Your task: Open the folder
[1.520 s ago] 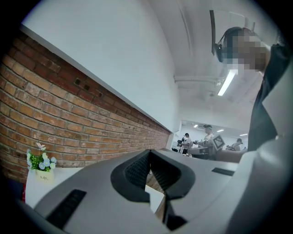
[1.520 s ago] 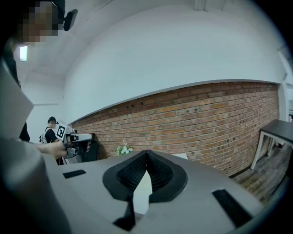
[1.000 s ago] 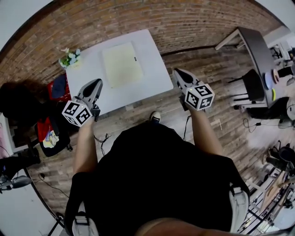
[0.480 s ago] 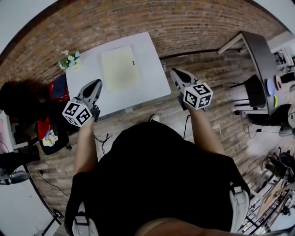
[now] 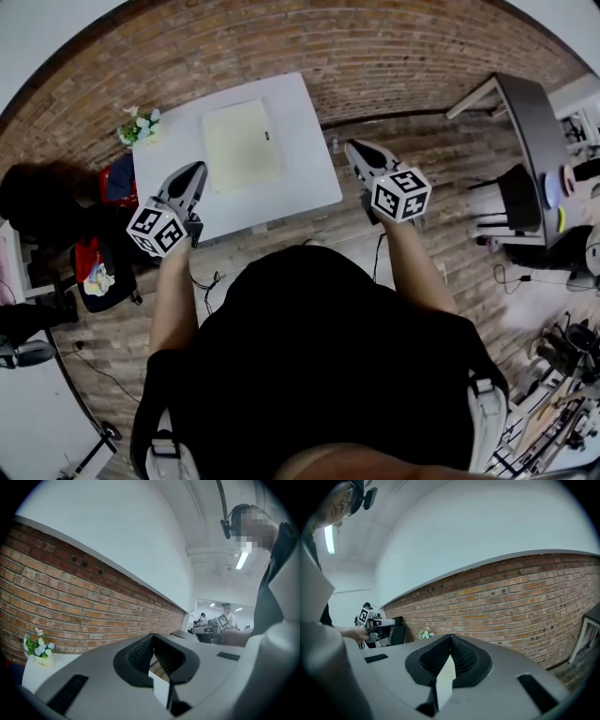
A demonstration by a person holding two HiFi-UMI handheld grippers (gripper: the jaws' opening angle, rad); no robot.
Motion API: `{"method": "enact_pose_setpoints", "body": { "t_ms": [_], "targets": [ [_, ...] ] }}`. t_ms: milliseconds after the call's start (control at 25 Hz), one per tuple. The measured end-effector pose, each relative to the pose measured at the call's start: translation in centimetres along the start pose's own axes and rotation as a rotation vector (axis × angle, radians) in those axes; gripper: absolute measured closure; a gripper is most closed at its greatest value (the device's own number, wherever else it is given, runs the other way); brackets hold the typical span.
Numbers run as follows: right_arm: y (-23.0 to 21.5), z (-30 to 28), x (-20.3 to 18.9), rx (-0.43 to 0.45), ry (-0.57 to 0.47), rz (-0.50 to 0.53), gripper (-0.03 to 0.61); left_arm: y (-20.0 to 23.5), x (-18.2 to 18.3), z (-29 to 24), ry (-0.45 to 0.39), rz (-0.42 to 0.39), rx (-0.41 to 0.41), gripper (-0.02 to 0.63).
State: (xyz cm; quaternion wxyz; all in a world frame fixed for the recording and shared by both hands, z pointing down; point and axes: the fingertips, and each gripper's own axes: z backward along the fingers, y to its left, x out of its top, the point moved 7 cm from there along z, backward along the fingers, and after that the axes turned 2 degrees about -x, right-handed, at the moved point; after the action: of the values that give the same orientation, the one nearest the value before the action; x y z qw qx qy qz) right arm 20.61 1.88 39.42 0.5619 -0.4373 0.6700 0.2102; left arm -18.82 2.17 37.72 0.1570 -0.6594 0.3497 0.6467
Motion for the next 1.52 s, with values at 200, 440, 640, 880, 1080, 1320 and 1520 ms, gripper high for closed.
{"method": "enact_pose_setpoints", "body": {
  "t_ms": [200,440,640,880,1080,1320,1520],
  "targets": [
    [-2.1,-0.2,-0.1,0.019,0.001,-0.010,0.553,-0.8,-0.2,-2.2,0.003,-0.004,0.004,0.601],
    [-4.4,-0.3,-0.1,0.048,0.011,-0.014,0.554,-1.6,-0.7,-4.3,0.013,0.005,0.027,0.600],
    [-6.5,-0.5,-0.5,0.078,0.017,-0.017,0.554,-2.4,-1.0,-6.5,0.026,-0.005,0.038,0.601],
    [-7.1,-1.0,-1.7,0.145,0.050,-0.021,0.553,-4.2,-1.3,-8.0,0.052,-0.025,0.050,0.600],
    [-7.2,-1.5,-1.6,0.168,0.032,-0.036,0.554,-4.3,-1.2,-7.6,0.067,-0.040,0.072,0.600],
    [-6.8,-2.3,-1.6,0.186,0.040,-0.051,0.554,-3.9,-0.7,-7.2,0.063,-0.037,0.086,0.600],
    [-5.6,-3.3,-1.1,0.213,0.044,-0.041,0.553,-2.9,-0.6,-6.5,0.054,-0.031,0.091,0.601]
  ]
}}
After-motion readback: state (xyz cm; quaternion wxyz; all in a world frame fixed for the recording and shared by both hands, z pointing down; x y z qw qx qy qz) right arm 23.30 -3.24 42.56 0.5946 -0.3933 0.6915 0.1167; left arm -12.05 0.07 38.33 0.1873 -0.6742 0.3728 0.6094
